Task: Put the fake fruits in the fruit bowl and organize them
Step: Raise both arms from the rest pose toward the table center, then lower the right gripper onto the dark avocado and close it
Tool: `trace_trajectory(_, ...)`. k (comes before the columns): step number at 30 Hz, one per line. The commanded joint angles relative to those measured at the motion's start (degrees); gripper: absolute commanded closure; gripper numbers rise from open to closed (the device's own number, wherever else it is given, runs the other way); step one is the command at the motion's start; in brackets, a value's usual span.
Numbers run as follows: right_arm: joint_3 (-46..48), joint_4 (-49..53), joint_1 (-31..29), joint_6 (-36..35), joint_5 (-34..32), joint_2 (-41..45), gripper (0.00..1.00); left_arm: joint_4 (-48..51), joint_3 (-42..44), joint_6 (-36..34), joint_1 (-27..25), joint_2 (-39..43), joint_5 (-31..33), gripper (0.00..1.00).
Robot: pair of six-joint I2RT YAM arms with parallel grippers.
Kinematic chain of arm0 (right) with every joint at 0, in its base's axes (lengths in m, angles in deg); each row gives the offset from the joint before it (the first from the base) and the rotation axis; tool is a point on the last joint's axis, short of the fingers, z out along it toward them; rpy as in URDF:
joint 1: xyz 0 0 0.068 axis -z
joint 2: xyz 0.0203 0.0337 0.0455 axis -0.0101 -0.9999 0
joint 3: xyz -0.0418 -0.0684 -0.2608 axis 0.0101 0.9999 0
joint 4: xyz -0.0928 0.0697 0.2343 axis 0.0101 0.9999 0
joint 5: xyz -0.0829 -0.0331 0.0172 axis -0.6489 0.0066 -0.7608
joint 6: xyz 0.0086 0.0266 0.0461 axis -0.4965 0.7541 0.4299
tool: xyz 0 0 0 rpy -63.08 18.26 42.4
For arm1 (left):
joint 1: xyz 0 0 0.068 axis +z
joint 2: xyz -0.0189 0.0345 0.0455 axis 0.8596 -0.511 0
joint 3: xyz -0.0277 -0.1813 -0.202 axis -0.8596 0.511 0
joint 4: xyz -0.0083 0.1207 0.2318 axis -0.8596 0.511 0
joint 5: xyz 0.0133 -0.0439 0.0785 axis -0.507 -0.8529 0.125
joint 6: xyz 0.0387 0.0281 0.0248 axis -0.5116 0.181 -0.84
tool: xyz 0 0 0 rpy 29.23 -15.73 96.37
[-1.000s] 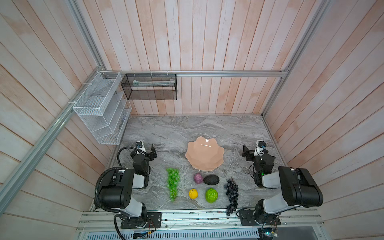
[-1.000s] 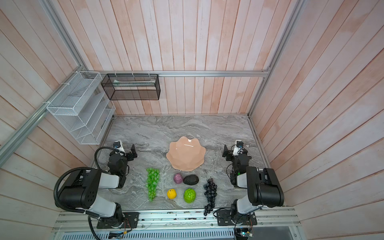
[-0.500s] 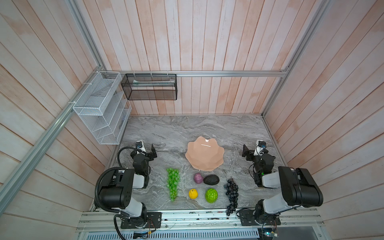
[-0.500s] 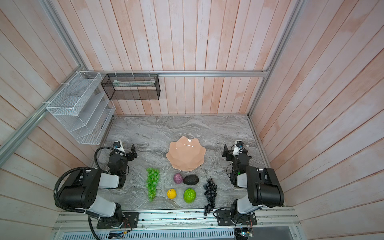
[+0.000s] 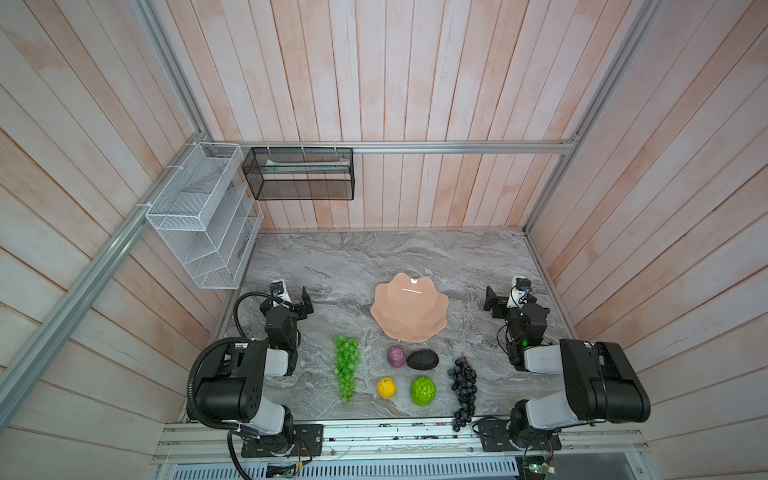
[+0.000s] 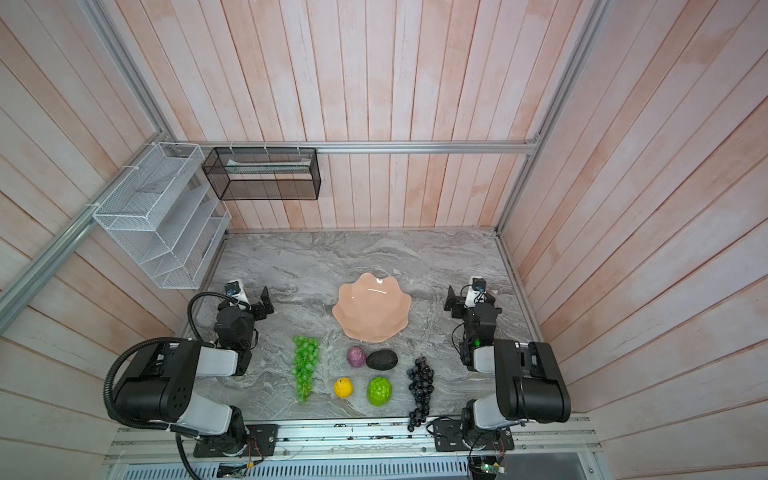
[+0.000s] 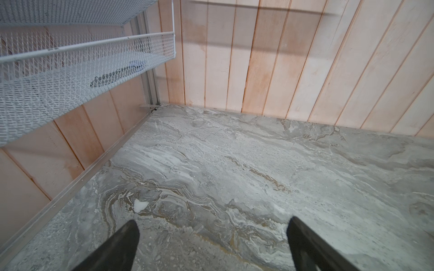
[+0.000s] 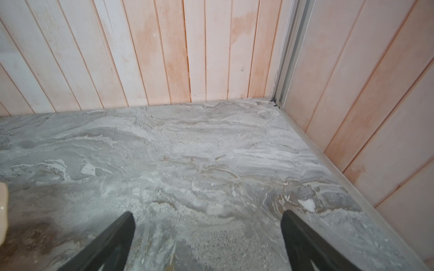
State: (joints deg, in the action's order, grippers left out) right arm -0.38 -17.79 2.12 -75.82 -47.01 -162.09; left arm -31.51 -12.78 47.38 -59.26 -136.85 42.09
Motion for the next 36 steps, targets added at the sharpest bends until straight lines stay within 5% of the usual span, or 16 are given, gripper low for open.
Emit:
trace_trajectory(1,-3.59,10.09,-0.43,0.68,-2.02,7.35,0.02,-1.16,-0.37,-0.86,-0.8,0.95,1.88,0.0)
trace_trajectory(3,-4.0,11.34,-0.41,4.95,-3.03,10.81,0.02,-1.21,-0.85,-1.92,-2.01,1.44,4.31,0.0)
trace_trajectory(5,-5.85,16.43,-0.48,7.63,-0.58,13.63,0.02,12.24,-6.66,-0.09,-2.5,5.25,10.26,0.0)
trace_trajectory(11,-11.23,32.23,-2.97,7.49,1.12,20.89,0.06,40.16,-22.08,2.61,-1.39,9.07,12.32,0.0)
trace_trajectory(18,-16.93,51.94,-11.47,8.2,1.19,25.04,0.08,69.74,-33.48,15.38,-7.36,12.77,11.67,0.0)
trace_trajectory(22,-17.91,62.3,-19.11,9.99,4.55,25.28,0.1,74.24,-33.51,20.52,-11.8,15.6,10.72,0.0)
trace_trajectory(27,-21.46,73.09,-33.4,10.96,-0.14,22.63,0.12,73.57,-31.69,25.33,-14.42,17.93,10.17,0.0)
trace_trajectory(36,-26.08,82.59,-50.19,14.3,1.12,16.07,0.17,75.51,-35.94,22.6,-14.42,16.99,8.6,0.0)
